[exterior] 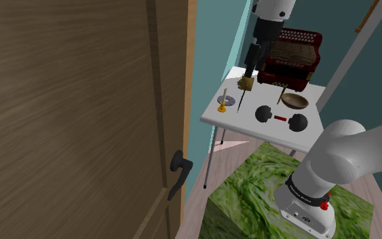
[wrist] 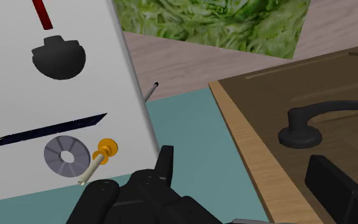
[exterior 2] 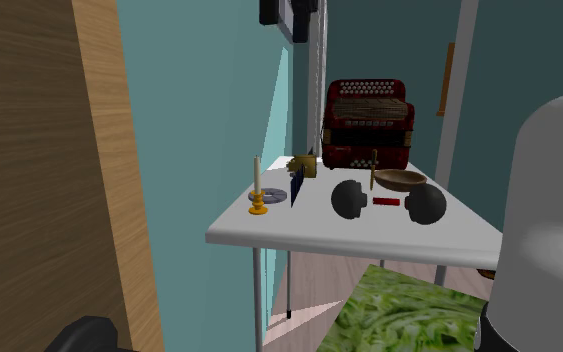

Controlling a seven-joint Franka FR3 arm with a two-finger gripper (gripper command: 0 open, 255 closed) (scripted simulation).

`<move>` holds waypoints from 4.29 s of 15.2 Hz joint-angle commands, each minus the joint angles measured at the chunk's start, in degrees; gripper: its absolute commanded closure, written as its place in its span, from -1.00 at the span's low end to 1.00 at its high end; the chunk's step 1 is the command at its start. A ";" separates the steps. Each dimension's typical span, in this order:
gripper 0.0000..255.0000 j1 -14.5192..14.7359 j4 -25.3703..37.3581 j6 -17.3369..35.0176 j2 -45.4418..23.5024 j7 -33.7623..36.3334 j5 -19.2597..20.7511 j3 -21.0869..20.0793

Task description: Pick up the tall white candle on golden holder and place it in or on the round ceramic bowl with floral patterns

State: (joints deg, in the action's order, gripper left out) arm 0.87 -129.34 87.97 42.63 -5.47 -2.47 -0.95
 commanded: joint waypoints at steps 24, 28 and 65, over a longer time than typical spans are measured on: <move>-1.00 -8.08 -20.34 62.24 -23.08 -2.77 3.85 10.31; -1.00 -7.37 -18.47 72.42 -31.92 -5.64 0.38 13.32; 1.00 -5.71 -13.42 74.51 -37.66 -8.07 -3.23 15.44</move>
State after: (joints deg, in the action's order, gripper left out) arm -4.65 -142.85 163.37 4.16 -14.29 -6.61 14.57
